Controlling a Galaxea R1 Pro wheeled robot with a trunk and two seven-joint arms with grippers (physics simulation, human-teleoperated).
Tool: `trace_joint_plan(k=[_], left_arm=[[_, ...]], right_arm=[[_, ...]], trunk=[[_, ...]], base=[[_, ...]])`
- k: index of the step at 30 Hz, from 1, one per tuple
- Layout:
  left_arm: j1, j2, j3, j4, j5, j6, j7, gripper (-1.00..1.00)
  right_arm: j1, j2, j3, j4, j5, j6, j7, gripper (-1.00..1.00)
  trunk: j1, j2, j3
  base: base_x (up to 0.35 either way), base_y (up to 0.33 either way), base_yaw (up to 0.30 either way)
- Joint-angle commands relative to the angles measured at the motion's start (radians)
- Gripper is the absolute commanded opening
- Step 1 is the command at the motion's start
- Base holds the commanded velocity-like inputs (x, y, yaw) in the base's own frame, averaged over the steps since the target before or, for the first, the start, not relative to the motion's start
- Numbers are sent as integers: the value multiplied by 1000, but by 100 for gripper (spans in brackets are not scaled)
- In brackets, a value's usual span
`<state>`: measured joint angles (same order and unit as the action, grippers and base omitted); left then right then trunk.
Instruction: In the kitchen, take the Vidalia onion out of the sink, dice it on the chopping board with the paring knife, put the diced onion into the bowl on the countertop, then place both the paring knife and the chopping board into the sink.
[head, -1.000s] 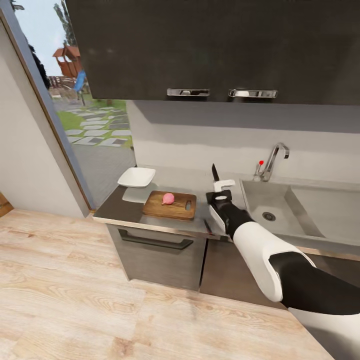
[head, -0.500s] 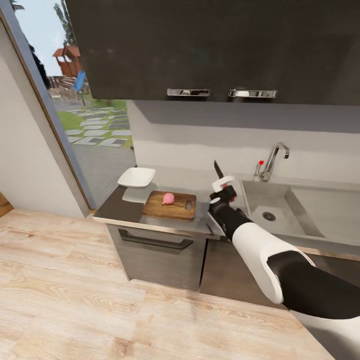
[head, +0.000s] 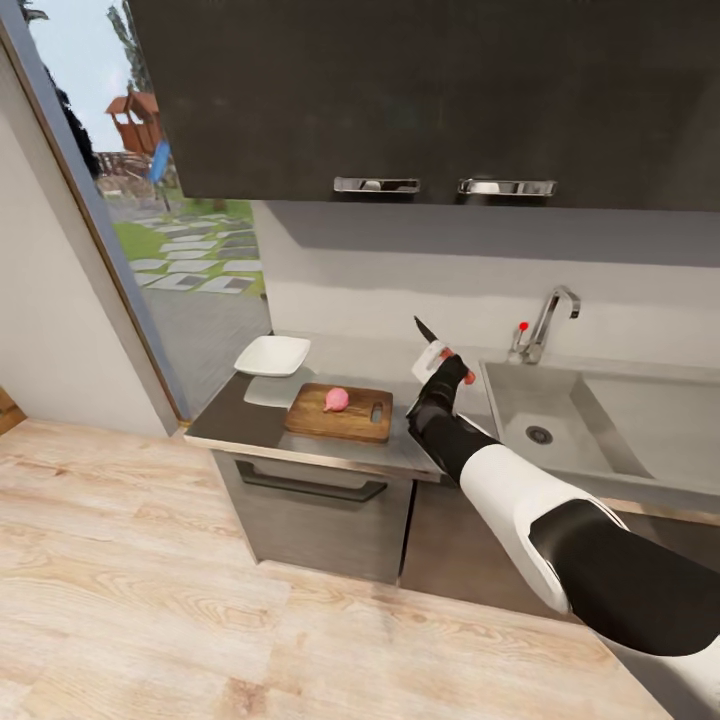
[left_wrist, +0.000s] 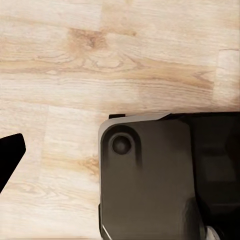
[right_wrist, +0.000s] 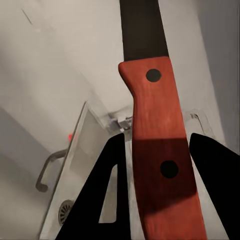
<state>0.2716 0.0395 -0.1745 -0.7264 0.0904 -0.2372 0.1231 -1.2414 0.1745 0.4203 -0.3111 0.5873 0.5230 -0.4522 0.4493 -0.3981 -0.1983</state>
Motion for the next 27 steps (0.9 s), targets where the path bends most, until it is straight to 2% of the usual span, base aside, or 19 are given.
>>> trace_joint_plan(k=[1,9,13,17,20,27], left_arm=[[0,2,-8,-1,9,-2,9,100],[0,1,-8,-1,9,-2,9,100],[0,0,-8,-1,9,-2,9,100],[0,0,-8,0,9,-2,9,100],[0,0,-8,1,9,-2,9,100],[0,0,-8,1,9,-2,9,100]], right_arm=[[-1,0,8,-1,5,9,0,-100],[0,0,13,6,6,14,17,-100],[26,0,21,9,8,14,37,-100],[35,0,60,9,8,13,43,-100],[39,0,73,5,8,7,44,-100],[40,0,75,-3,7,5,39,-100]], trunk=[[1,-2,-2],[1,-2,-2],[1,-2,-2],[1,-2,-2],[1,-2,-2],[1,-2,-2]], base=[[26,0,0],[7,32,0],[0,237,0],[0,284,0],[0,296,0],[0,242,0]])
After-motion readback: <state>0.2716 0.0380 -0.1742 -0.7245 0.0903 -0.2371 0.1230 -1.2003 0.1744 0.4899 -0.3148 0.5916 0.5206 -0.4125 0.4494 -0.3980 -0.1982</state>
